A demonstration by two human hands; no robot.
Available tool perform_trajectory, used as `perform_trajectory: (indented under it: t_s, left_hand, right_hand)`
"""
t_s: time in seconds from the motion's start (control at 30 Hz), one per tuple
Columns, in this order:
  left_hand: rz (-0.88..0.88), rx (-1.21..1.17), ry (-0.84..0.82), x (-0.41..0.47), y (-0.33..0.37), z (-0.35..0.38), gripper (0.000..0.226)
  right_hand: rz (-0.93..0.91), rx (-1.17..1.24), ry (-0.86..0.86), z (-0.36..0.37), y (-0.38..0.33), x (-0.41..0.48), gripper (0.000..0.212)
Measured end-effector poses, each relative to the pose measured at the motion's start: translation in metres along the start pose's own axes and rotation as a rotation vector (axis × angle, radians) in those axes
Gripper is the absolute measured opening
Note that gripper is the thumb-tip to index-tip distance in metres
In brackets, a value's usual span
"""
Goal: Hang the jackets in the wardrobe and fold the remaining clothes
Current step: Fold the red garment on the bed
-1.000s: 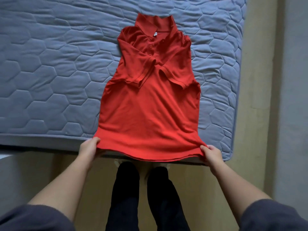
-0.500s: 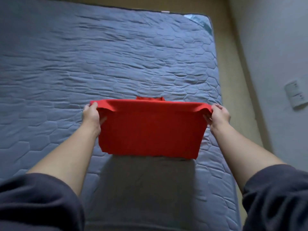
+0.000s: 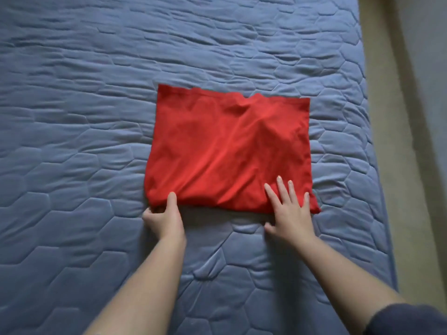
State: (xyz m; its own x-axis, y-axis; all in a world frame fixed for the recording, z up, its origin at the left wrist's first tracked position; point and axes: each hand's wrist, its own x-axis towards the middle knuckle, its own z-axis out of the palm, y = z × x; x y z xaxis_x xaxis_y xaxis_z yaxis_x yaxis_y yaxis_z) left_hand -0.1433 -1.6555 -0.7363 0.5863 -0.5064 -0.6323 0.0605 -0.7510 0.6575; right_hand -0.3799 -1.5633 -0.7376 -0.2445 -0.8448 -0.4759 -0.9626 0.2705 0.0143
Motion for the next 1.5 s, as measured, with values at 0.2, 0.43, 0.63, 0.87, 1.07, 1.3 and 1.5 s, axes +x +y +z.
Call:
perform_trajectory:
  t_s: [0.2,0.43,0.63,0.87,1.07,1.3,1.5]
  left_hand:
    - [-0.215,-0.265,-0.520,-0.017,-0.010,0.025,0.017]
    - [-0.084,-0.030,-0.358,-0.007,0.000,-0.010,0.020]
    - [0.009,0.217,-0.154,0.002,0.004,-0.075,0.036]
    - [-0.285,0.006,-0.353,-0.001,-0.027,-0.108,0.032]
    - [-0.370,-0.061,-0.416,-0.018,-0.063,-0.100,0.037]
    - [-0.344,-0.197,-0.493,-0.003,-0.081,-0.099,0.023]
    - [-0.358,-0.263,-0.618,0.002,-0.083,-0.111,0.013]
  right_hand:
    - [-0.062,-0.152,0.073,0.006,0.013,0.017,0.059]
    - [-0.105,-0.136,-0.078,-0.010,-0.005,-0.037,0.032]
    - [-0.357,0.041,-0.390,-0.014,-0.092,-0.126,0.030]
    - [-0.242,0.292,-0.550,-0.013,-0.115,-0.120,0.038]
    - [-0.005,0.332,0.078,-0.037,-0.066,-0.033,0.029]
    - [0.252,0.606,-0.121,-0.042,-0.037,0.050,0.062]
    - [0.345,0.913,-0.630,-0.052,-0.038,0.057,0.027]
